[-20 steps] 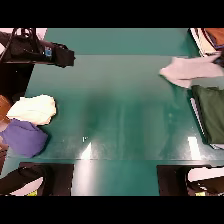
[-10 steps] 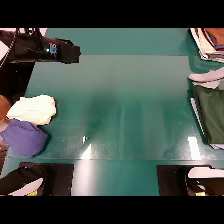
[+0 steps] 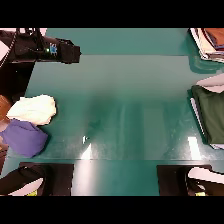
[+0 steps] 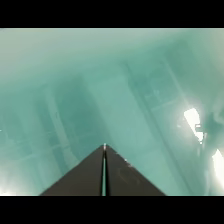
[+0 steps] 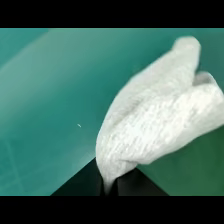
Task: Fold the shirts.
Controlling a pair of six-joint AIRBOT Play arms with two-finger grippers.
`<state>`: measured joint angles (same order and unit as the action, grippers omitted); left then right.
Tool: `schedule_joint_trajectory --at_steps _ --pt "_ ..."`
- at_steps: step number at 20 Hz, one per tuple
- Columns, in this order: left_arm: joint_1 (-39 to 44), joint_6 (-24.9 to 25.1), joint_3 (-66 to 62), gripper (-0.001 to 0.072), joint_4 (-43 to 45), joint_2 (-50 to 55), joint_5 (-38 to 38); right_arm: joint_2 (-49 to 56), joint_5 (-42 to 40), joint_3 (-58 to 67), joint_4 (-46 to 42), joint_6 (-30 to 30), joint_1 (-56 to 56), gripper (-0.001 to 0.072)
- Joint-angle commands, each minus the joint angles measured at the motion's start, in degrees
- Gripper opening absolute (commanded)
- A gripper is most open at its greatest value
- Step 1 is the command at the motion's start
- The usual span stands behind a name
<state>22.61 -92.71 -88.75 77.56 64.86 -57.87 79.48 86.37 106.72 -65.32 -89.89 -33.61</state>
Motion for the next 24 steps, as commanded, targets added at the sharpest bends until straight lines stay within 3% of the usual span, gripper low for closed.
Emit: schedule_joint_trajectory --at_steps 1,7,8,9,10,12,16,24 --pt "0.02 0.15 0.02 0.0026 0.02 0.00 -0.26 -3.48 5.29 -3.98 -9.16 -1.38 -0.48 0.0013" --pt "0.02 0.17 0.00 0.0026 0.02 0.00 -0.68 -13.84 5.62 -24.94 -9.90 -1.38 -9.35 0.0018" --pt "0.02 0.17 0.00 0.0026 0.02 0.02 -0.76 -15.41 5.38 -28.00 -9.90 -1.29 -11.47 0.0142" --pt "0.02 0.20 0.00 0.0026 0.02 0.00 -0.87 -16.46 5.14 -30.42 -9.90 -1.07 -13.46 0.0418" --pt "0.02 0.20 0.00 0.0026 0.02 0.00 -1.09 -17.20 5.05 -32.50 -9.79 -1.11 -15.61 0.0616" --pt "0.02 0.20 0.00 0.0026 0.02 0.00 -1.60 -18.47 5.07 -34.91 -7.98 -1.18 -18.80 0.0637" --pt "0.02 0.20 0.00 0.0026 0.02 0.00 -2.62 -21.84 0.28 -34.88 4.70 -1.11 -15.82 0.0633" --pt "0.02 0.11 0.00 0.0026 -0.02 0.00 -0.94 -25.51 -9.90 -32.09 6.64 -1.09 22.40 0.0624"
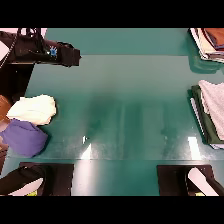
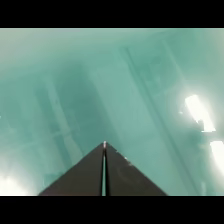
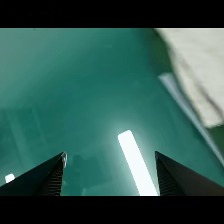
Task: Fold the shirts.
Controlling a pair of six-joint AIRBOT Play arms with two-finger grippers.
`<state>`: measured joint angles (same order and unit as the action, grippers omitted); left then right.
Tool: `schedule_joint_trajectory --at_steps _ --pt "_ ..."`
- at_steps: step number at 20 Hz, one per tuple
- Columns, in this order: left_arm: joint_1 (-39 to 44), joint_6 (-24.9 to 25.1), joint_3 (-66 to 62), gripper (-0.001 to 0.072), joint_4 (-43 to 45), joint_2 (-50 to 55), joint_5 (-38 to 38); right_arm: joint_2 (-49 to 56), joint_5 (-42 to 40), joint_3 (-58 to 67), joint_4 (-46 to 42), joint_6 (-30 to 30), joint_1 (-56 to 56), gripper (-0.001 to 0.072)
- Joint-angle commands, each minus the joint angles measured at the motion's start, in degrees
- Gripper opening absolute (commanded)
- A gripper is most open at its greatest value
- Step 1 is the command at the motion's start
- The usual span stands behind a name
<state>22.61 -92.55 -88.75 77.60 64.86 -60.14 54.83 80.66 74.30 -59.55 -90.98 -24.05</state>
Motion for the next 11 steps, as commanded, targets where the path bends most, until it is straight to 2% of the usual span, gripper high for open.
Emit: schedule_joint_trajectory --at_steps 1,3,4,5,6,8,11 --pt "0.02 -0.04 0.00 0.0026 -0.07 0.00 1.86 -0.85 -5.25 0.35 0.26 0.00 17.46 0.0618" --pt "0.02 -0.04 0.00 0.0026 -0.07 0.00 2.91 -0.85 -6.86 0.35 -1.81 0.00 25.62 0.0423" --pt "0.02 -0.04 0.00 0.0026 -0.07 0.00 3.23 -0.87 -7.28 0.35 -2.97 0.04 28.98 0.0275" --pt "0.02 -0.04 0.00 0.0026 -0.07 0.00 3.74 -0.85 -7.37 0.35 -4.52 0.04 32.15 0.0048" --pt "0.02 -0.04 0.00 0.0026 -0.07 0.00 4.24 -0.85 -7.48 0.35 -6.54 0.09 34.71 0.0014" --pt "0.02 -0.04 -0.02 0.0026 -0.07 0.00 4.39 -0.85 -7.67 0.35 -9.53 0.09 38.56 0.0014" --pt "0.02 -0.04 -0.04 0.0026 -0.07 0.00 4.42 -0.85 -7.65 0.35 -9.62 0.09 40.41 0.0014"
